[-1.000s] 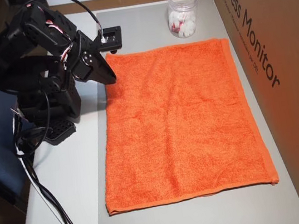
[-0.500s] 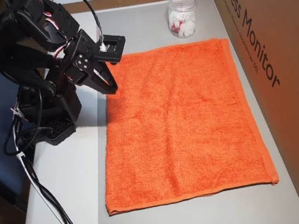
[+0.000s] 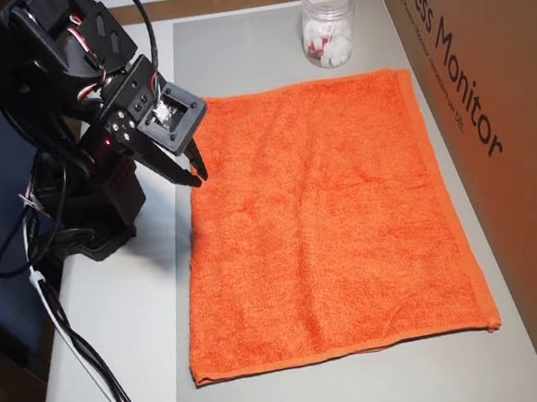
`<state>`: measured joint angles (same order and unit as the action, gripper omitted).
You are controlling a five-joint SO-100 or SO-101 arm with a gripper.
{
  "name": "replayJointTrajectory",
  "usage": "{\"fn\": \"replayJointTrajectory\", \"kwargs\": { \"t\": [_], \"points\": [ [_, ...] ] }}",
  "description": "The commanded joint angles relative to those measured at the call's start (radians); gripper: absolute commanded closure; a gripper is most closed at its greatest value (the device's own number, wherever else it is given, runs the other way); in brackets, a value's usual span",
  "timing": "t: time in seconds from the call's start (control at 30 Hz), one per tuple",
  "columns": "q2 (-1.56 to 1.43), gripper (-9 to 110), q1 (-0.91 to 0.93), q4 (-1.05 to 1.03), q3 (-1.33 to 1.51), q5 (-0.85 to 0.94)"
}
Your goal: Fold the blanket.
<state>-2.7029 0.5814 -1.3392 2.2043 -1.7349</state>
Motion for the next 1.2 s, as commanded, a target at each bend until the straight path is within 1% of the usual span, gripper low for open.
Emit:
{"fn": "replayJointTrajectory", "kwargs": {
  "t": [0.0,0.3,0.47,0.57,0.83,0.93,1.17],
  "points": [
    [0.023,101,0.054,0.005,-0.057,-0.015],
    [0.112,101,0.278,0.011,-0.057,-0.017],
    [0.179,90,0.357,0.020,-0.057,-0.017],
    [0.209,86,0.399,0.020,-0.057,-0.017],
    [0.302,85,0.509,0.023,-0.057,-0.018],
    [0.347,85,0.532,0.058,-0.057,-0.018],
    [0.457,85,0.541,0.222,-0.057,-0.018]
  ]
}}
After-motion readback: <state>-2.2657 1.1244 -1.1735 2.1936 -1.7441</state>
